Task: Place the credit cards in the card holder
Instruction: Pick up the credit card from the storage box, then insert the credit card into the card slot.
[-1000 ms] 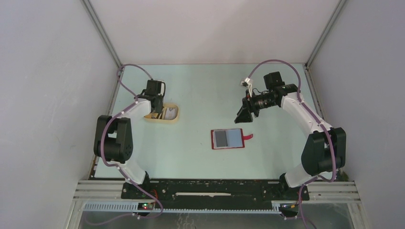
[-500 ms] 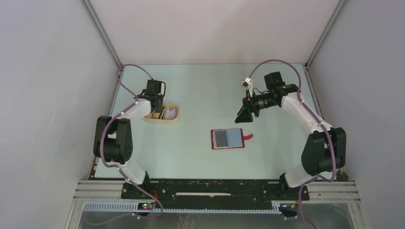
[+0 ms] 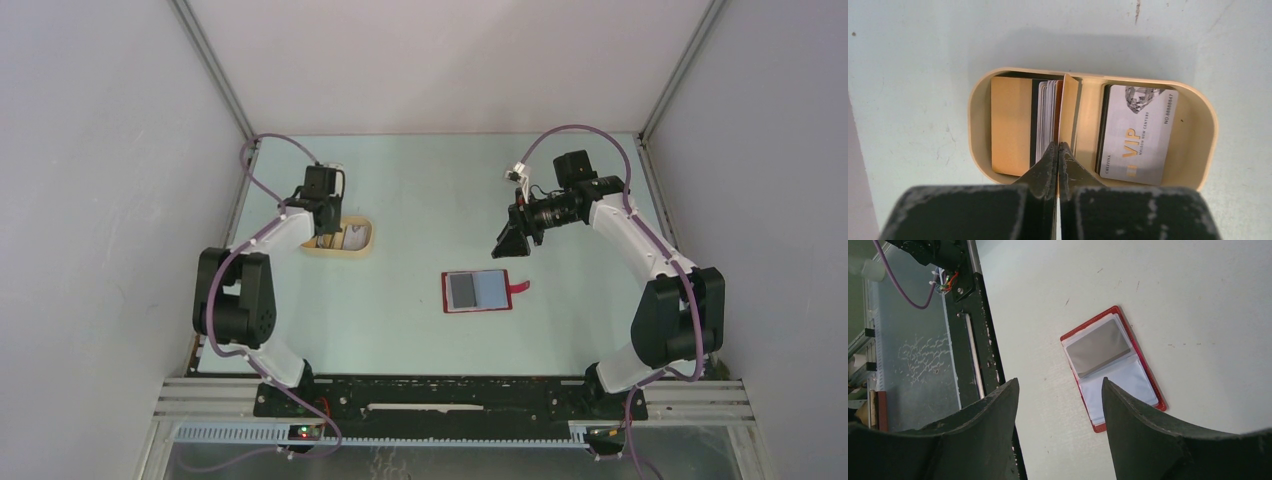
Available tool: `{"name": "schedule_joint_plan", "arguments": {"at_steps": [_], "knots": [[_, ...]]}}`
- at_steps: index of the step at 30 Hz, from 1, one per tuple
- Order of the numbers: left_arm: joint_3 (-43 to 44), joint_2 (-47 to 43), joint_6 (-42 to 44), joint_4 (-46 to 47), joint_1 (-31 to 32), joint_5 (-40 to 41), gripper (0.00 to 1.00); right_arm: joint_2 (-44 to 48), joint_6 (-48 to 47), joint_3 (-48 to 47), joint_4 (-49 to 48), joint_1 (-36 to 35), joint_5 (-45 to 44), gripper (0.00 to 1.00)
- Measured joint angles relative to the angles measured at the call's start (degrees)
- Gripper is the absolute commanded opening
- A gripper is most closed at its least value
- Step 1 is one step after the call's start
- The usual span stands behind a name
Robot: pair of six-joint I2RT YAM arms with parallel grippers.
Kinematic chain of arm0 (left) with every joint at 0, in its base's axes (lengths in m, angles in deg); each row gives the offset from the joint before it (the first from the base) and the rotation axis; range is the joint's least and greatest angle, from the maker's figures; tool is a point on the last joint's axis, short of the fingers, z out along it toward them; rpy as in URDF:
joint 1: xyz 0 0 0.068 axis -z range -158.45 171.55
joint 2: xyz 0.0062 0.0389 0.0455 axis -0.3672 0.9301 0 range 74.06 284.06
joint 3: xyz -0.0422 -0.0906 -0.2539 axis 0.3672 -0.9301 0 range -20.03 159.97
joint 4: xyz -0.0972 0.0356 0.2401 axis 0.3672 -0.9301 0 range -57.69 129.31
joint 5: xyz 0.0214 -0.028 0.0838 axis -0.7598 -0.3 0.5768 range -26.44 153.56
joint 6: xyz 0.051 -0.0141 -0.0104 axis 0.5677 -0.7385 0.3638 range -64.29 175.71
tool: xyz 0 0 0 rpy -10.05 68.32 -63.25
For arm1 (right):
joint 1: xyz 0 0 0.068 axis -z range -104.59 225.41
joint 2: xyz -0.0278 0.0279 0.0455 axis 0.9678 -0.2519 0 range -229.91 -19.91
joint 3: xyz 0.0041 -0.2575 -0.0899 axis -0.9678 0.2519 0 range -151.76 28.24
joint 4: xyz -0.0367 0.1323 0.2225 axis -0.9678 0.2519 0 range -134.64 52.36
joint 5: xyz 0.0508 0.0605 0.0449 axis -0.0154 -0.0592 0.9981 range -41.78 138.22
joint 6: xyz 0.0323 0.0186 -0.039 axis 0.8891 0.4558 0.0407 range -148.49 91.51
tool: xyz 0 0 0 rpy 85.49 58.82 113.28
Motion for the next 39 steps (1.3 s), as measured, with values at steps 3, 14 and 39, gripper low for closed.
{"name": "schedule_joint_plan", "arguments": {"at_steps": [3,14,39], "knots": [[-0.02,-0.76,-0.70,-0.15,0.00,-1.29,0.00,0.00,-0.22,0.00,0.07,0.00,0.02,0.70],[-0.28,-6.40,-3.32,-0.59,-0.07,-4.11,0.00,0.00,-0.81,0.00,0.20,0.00,0.07,0.70],[-32.74,-31.34,-32.33,43.30,12.50,-37.92,0.00,-0.13,9.64,1.49,-7.19,-3.58,6.60,0.68]]}}
